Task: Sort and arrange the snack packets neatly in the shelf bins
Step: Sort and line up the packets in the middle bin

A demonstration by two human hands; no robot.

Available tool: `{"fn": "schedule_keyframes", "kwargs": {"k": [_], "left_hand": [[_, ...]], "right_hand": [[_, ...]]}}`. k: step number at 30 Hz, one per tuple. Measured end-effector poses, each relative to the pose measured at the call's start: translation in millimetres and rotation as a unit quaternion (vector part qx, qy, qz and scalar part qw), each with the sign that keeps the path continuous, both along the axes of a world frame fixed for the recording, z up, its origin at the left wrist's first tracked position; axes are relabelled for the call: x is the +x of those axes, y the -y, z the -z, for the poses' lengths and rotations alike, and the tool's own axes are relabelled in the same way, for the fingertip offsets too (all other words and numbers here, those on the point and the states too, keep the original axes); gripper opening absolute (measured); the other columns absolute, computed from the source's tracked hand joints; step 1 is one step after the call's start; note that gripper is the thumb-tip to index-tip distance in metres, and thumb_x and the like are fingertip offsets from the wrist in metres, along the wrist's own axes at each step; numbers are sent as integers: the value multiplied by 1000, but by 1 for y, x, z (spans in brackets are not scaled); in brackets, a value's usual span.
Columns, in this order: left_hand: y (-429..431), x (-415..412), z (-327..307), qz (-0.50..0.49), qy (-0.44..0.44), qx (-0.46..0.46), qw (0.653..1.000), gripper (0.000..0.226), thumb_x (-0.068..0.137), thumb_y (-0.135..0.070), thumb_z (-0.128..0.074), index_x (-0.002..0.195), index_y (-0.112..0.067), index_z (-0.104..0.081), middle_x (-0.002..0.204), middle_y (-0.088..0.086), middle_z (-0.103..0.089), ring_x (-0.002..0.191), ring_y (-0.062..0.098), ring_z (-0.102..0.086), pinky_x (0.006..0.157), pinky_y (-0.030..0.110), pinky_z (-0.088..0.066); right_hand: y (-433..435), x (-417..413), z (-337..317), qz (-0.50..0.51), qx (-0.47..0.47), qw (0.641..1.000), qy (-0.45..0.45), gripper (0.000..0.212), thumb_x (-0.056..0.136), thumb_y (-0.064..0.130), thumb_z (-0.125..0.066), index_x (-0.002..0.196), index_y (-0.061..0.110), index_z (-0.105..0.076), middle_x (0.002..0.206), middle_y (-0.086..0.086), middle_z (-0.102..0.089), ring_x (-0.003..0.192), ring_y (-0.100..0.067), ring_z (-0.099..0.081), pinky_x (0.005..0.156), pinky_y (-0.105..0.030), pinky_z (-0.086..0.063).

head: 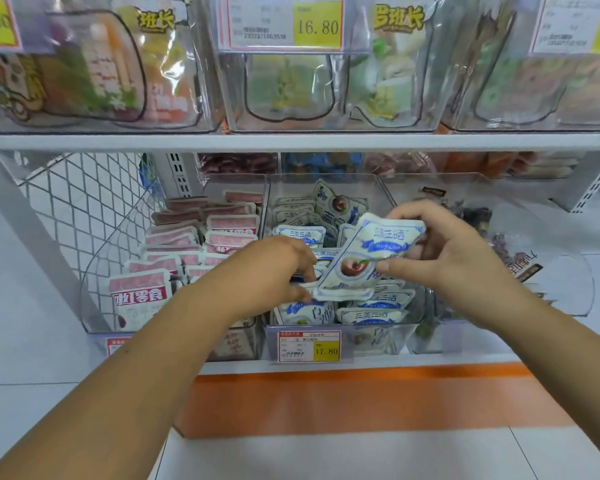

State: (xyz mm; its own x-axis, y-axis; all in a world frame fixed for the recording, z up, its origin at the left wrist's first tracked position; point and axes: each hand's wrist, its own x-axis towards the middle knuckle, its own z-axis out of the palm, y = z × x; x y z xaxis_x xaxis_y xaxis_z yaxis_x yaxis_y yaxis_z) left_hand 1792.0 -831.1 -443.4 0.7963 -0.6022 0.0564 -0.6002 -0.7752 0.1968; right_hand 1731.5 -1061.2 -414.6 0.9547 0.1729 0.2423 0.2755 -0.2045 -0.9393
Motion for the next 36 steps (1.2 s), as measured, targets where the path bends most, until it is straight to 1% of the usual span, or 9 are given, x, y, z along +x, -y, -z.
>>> {"fn": "schedule_keyframes", "kwargs": {"k": [5,9,15,17,20,26,28,31,36], "left_hand": [[-10,9,3,5,5,-65,998,22,76,-15,-77,97,-21,-76,105,-10,-68,99,10,-60,87,30,-49],[-10,2,-3,-5,-21,-100,995,28,79,1,-72,104,-12,-76,122,0,-64,115,15,-56,99,31,-45],[-13,6,-2,9,-20,-94,995,17,85,-19,-72,101,-21,-76,124,-9,-63,112,2,-52,100,21,-37],[-13,9,-3,-1,-24,-111,994,12,85,-20,-72,95,-21,-78,118,-12,-65,103,-2,-54,96,21,-40],[-12,10,-3,-4,-19,-120,993,12,86,-21,-70,96,-21,-78,112,-11,-67,100,-1,-56,94,25,-42],[-16,-7,-3,21,-9,-35,999,48,83,-61,-56,123,-35,-62,123,-18,-59,116,3,-47,100,31,-40],[-18,-9,0,55,23,-5,998,44,86,-57,-57,124,-35,-62,123,-17,-61,114,6,-51,101,32,-39],[-24,-13,5,80,62,-36,994,29,85,-39,-64,110,-28,-72,111,-12,-70,99,13,-63,103,35,-41],[-30,-17,10,62,63,-37,995,26,85,-35,-69,111,-31,-70,115,-15,-67,105,7,-59,112,27,-24]], "right_hand": [[-35,-1,28,6,-121,993,6,35,73,5,-80,89,29,-60,76,10,-69,64,-6,-62,59,-23,-52],[-51,3,46,-66,-284,956,43,24,81,29,-74,96,40,-59,86,8,-65,76,-13,-61,72,-36,-52],[-39,10,27,-53,-368,923,95,14,85,32,-70,98,29,-73,77,11,-66,75,-7,-59,65,-15,-43],[-45,15,36,-56,-419,903,75,11,88,32,-66,96,27,-73,70,10,-65,63,-6,-55,60,-18,-38],[-53,20,43,-53,-493,866,54,19,93,34,-59,104,26,-71,88,3,-70,79,-13,-58,68,-28,-42],[-42,22,24,-111,-424,898,-33,15,89,46,-59,89,36,-70,71,11,-63,63,-4,-54,62,-24,-43],[-30,31,15,-46,-415,908,30,13,89,42,-60,98,40,-69,81,18,-64,78,0,-53,73,-23,-43],[-30,48,20,0,-495,864,90,25,93,42,-55,113,35,-66,104,17,-64,109,-7,-41,94,-28,-36],[-42,57,34,-70,-531,844,23,28,98,39,-45,121,42,-62,107,9,-45,111,-8,-37,100,-27,-35]]}}
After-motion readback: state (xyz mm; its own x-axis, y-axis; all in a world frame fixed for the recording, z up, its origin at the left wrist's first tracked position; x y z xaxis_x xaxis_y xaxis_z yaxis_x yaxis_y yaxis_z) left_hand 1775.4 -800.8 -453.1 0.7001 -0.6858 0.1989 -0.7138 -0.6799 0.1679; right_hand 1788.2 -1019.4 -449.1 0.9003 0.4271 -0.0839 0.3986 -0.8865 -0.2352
